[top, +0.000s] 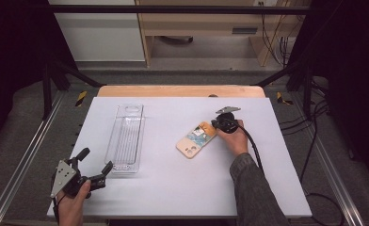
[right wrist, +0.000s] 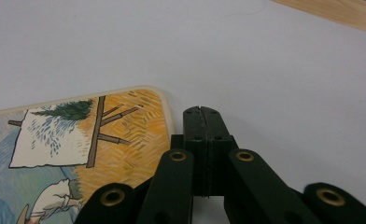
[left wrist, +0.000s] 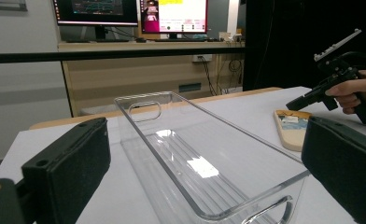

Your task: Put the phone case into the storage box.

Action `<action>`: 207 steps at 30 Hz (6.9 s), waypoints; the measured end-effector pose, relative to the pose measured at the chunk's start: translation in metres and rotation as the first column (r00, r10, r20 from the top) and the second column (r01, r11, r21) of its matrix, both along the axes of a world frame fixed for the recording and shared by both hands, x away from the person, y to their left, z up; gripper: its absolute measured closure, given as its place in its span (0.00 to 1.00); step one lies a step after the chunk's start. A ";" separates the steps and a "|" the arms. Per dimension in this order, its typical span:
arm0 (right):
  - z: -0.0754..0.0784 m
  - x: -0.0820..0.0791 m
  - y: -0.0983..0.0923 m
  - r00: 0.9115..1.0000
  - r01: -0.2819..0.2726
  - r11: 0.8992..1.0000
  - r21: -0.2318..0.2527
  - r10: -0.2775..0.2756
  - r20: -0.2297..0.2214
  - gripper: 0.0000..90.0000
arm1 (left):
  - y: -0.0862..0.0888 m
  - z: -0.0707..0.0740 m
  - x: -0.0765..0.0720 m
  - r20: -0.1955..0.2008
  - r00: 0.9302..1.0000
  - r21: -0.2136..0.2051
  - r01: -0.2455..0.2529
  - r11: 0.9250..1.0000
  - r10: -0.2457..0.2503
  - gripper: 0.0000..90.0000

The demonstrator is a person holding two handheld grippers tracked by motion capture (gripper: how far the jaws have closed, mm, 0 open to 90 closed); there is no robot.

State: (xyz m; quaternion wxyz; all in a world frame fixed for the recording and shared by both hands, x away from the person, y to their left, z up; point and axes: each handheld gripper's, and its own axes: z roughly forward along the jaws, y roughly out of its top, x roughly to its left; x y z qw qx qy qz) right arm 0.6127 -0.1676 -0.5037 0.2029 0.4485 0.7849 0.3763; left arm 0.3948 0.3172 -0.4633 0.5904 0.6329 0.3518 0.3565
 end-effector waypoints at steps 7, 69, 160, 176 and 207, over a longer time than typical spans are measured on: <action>0.000 -0.007 0.015 0.997 -0.075 0.997 0.002 0.075 -0.010 1.00 | -0.001 0.000 0.000 -0.003 1.000 0.003 0.000 1.000 0.000 0.01; 0.072 -0.120 -0.009 0.960 -0.049 0.980 0.195 -0.007 0.280 0.87 | 0.002 0.000 -0.001 -0.002 1.000 0.012 -0.019 1.000 0.019 0.01; 0.020 -0.205 -0.076 0.884 0.026 0.957 0.290 -0.157 0.440 0.04 | -0.157 0.059 0.004 -0.243 0.948 0.250 0.264 0.931 -0.204 0.02; 0.018 -0.203 -0.080 0.887 0.032 0.947 0.321 -0.175 0.428 0.04 | -0.210 -0.002 0.049 -0.412 0.906 0.316 0.239 0.918 -0.094 0.06; 0.018 -0.201 -0.073 0.892 -0.004 0.947 0.322 -0.142 0.429 0.03 | -0.221 -0.031 0.078 -0.547 0.837 0.419 0.282 0.863 -0.008 0.04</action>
